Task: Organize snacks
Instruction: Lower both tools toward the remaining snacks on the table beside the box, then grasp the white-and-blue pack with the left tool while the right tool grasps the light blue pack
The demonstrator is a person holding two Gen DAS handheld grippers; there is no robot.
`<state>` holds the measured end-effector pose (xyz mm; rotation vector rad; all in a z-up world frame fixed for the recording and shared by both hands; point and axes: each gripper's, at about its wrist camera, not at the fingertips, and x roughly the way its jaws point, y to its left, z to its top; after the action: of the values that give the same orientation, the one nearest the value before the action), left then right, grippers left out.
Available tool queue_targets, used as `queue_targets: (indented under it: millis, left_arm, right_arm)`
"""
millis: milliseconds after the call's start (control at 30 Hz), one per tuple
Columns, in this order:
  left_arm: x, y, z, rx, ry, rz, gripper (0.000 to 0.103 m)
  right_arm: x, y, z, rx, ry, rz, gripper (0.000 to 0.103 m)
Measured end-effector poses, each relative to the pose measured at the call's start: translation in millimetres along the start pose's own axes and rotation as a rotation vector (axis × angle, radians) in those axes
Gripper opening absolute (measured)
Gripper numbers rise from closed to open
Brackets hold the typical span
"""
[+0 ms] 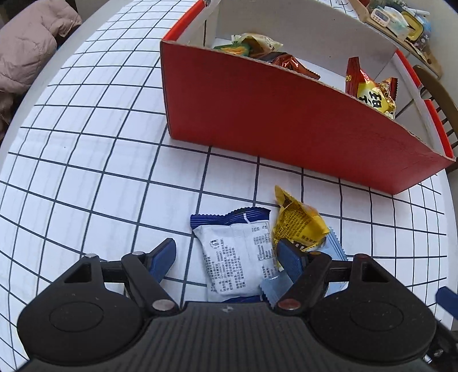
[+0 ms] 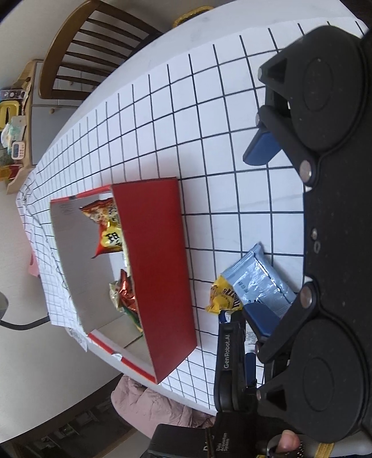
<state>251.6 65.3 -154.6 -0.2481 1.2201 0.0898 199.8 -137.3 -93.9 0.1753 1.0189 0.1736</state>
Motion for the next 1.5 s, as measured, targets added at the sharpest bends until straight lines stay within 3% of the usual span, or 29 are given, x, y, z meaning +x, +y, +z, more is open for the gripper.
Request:
queue_targets:
  millis: [267, 500, 633, 900, 1133, 1367, 1500]
  left_arm:
    - [2, 2, -3, 0.006, -0.020, 0.018, 0.077]
    - [-2, 10, -8, 0.052, -0.043, 0.092, 0.059]
    - [-5, 28, -7, 0.033, -0.050, 0.098, 0.056]
    - [-9, 45, -11, 0.020, -0.073, 0.101, 0.055]
    - [-10, 47, -13, 0.039, -0.080, 0.097, 0.055]
    - [-11, 48, -15, 0.066, -0.085, 0.092, 0.055]
    - [-12, 46, -18, 0.084, -0.086, 0.094, 0.052]
  right_arm:
    - [24, 15, 4, 0.004, 0.055, -0.029, 0.102]
    - [46, 31, 9, 0.028, 0.096, -0.076, 0.101]
    - [58, 43, 6, 0.037, 0.120, -0.110, 0.099]
    - [74, 65, 6, 0.066, 0.094, -0.234, 0.097]
    - [84, 81, -6, -0.061, 0.084, -0.302, 0.094]
    - [72, 56, -22, -0.101, 0.081, -0.298, 0.091]
    - [66, 43, -24, -0.092, 0.078, -0.222, 0.073]
